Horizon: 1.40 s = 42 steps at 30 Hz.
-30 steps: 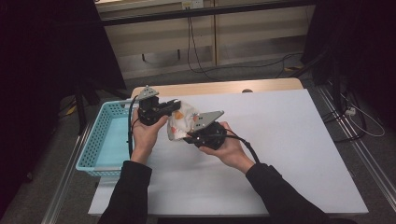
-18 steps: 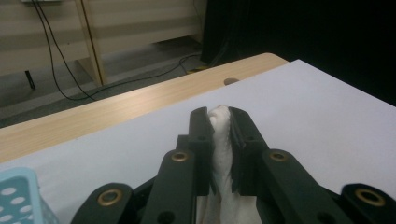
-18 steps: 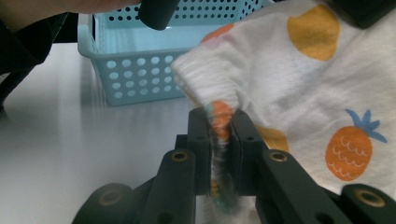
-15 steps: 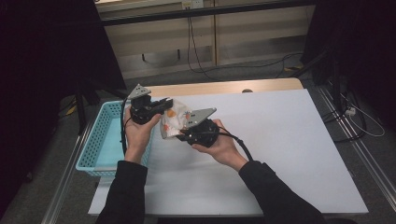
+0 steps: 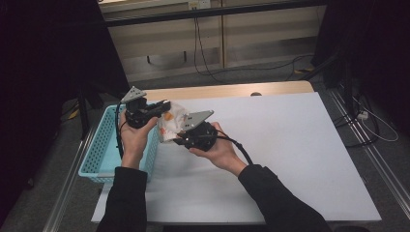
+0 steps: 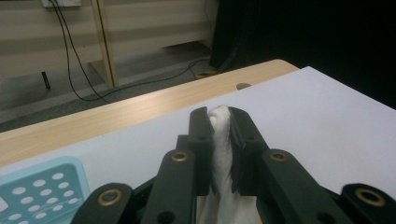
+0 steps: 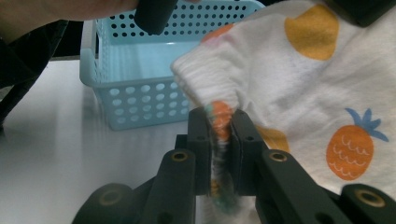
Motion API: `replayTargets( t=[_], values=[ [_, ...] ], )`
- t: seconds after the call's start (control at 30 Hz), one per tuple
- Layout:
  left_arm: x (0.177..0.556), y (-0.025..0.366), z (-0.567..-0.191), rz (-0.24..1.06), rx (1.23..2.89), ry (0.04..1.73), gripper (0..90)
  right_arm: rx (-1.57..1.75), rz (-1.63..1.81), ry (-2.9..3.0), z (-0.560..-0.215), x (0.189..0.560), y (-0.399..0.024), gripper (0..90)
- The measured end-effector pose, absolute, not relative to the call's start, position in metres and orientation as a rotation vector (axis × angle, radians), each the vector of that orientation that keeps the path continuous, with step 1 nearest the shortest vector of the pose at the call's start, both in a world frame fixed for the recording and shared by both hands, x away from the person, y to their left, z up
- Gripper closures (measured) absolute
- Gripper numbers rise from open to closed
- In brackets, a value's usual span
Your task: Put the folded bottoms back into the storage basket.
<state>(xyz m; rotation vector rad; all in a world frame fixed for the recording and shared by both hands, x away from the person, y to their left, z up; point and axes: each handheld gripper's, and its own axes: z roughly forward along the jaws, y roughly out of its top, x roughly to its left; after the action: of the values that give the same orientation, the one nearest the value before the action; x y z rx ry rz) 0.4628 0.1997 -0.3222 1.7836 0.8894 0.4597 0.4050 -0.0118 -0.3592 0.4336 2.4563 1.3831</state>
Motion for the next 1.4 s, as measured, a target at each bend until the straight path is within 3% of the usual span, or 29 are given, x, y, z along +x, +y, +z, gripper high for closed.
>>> replayTargets(
  t=[1.4],
  values=[
    [0.460, 0.260, -0.314, 0.541, 1.688, 0.981, 80.9, 0.352, 1.430, 2.487, -0.341, 0.418, 0.048, 80.7]
  ],
)
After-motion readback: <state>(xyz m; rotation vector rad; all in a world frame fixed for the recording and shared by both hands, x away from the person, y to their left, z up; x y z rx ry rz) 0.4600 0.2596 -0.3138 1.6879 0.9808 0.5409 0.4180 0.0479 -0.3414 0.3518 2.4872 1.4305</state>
